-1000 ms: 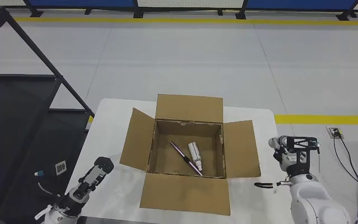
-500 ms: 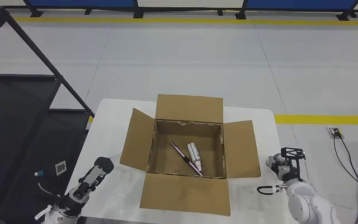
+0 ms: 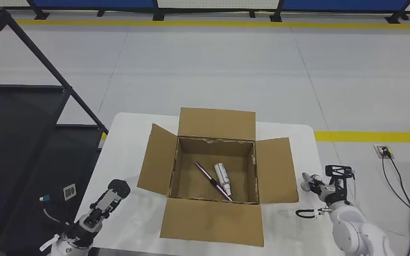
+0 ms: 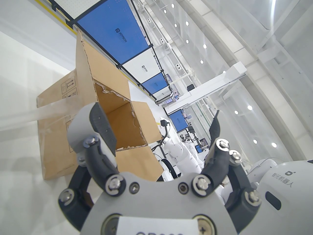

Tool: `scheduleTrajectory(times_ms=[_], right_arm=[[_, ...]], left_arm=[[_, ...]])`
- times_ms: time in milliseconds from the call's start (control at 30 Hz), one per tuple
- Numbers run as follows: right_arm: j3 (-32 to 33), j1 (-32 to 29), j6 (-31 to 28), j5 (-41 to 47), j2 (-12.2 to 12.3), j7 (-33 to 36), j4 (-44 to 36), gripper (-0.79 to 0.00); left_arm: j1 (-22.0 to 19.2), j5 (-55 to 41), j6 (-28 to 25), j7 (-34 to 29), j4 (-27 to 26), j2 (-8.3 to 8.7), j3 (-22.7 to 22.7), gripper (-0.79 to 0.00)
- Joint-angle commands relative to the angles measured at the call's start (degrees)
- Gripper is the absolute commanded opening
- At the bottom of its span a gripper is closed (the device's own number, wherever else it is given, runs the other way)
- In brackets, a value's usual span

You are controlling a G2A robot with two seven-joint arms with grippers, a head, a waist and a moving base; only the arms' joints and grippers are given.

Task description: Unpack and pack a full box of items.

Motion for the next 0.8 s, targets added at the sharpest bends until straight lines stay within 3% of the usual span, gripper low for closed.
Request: scheduleTrajectory(times_ms=[0,167,233,333,433,567,767], right_arm=[[0.7,-3.7,2.9,-1.1,-0.2,-4.4,-8.1,0.0],[-0.3,-9.2,-1.4,-5.5,-0.1,-5.5,-25.9,0.0],[-2.4,-7.5,-4.0,-7.3,0.0,-0.9,-29.5,0.0],[-8.2,-0.3,-7.6,-8.5,0.0,8.3,-29.6,0.0],[-16.3,10.8,-11.1,-6.0,-0.5,18.7,-24.0,0.0],[-26.9,27.3,-13.3,1.5,-2.3,29.2,-9.9,0.0],[-40.8,43.4,-13.7,11.2,-6.3,35.8,11.8,0.0]], left_arm=[[0.0,0.0,0.0,0.0,0.0,0.0,0.0,0.0],[0.0,0.0,0.0,0.0,0.0,0.0,0.0,0.0],[0.0,0.0,0.6,1.0,-0.1,-0.01,0.0,0.0],[0.4,-1.1,0.2,2.3,0.0,0.06,-0.7,0.0],[0.6,-2.9,0.0,3.7,0.1,0.15,-2.0,0.0],[0.9,-5.7,-0.4,4.9,0.1,0.27,-3.8,0.0],[0.9,-8.2,-0.1,5.6,0.4,0.51,-6.0,0.0]])
